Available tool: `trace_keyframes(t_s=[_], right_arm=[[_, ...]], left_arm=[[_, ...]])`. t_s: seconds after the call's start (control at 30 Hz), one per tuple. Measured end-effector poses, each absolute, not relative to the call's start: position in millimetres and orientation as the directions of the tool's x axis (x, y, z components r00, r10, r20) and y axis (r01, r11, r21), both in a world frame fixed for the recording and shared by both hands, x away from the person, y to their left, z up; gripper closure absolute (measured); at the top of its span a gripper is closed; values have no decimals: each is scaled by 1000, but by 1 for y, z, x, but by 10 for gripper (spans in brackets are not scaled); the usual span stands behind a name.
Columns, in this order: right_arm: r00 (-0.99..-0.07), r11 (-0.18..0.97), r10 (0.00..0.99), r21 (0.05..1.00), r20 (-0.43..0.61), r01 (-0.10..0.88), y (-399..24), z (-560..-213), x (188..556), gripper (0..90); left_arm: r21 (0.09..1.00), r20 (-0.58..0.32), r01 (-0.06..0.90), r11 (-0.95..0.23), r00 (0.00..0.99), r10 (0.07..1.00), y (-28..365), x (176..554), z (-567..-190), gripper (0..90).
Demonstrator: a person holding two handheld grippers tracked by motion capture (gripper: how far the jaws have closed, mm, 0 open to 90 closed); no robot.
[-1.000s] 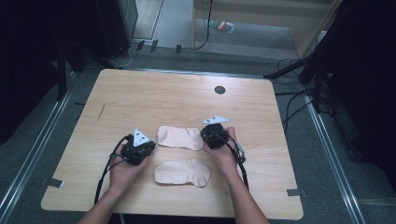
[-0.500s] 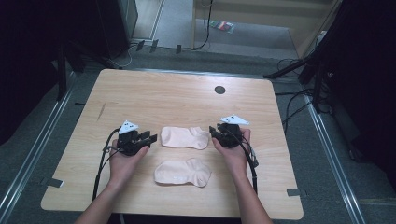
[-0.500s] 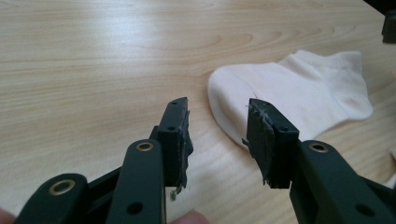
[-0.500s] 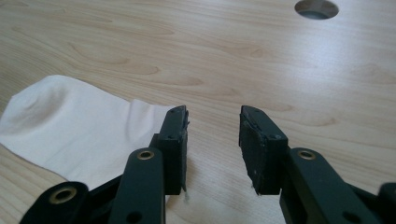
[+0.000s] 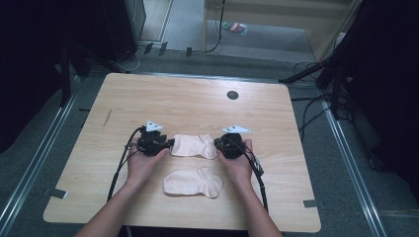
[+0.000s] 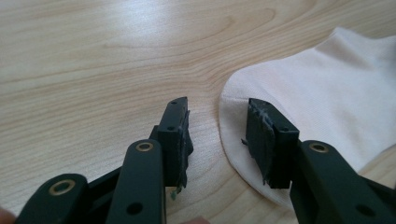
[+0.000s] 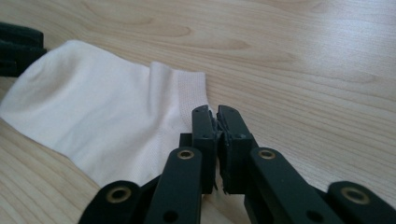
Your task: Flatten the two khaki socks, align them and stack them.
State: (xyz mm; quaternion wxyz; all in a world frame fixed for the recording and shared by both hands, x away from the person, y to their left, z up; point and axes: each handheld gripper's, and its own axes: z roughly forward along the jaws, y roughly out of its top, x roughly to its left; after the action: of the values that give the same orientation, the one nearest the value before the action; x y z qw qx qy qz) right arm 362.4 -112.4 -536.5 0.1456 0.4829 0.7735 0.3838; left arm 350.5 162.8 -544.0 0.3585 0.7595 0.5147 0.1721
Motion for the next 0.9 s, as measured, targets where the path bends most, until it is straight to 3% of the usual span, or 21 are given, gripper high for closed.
trace_keyframes(t_s=[0.07,0.1,0.17,0.47,0.5,0.53,0.57,0.63,0.73,0.9], right_arm=[[-492,264,864,733,109,626,-112,-537,361,883],[-479,266,873,736,90,623,-114,-536,360,887],[-467,259,880,735,88,627,-119,-537,361,890],[-437,246,896,731,79,637,-137,-541,361,895],[-438,241,895,736,84,632,-137,-540,360,892],[-480,236,871,763,109,601,-135,-538,358,778],[-489,227,864,773,120,592,-134,-536,358,686],[-490,215,863,784,127,582,-134,-533,357,642],[-435,138,885,799,166,586,-141,-525,356,645],[-402,111,893,765,204,634,-146,-533,359,607]], left_arm=[[722,-30,635,-273,424,905,158,348,-544,698],[720,-22,631,-288,436,900,158,347,-544,823],[723,54,596,-349,454,889,154,342,-544,900],[726,60,591,-351,455,889,158,339,-545,900],[742,-18,595,-309,479,878,162,341,-546,900],[748,-60,604,-277,477,877,164,341,-547,782],[752,-81,611,-248,458,885,167,341,-547,724],[783,-179,608,-128,417,891,179,340,-544,698],[787,-256,616,-37,380,889,190,341,-540,711],[753,-288,656,-55,403,869,185,345,-547,707]])
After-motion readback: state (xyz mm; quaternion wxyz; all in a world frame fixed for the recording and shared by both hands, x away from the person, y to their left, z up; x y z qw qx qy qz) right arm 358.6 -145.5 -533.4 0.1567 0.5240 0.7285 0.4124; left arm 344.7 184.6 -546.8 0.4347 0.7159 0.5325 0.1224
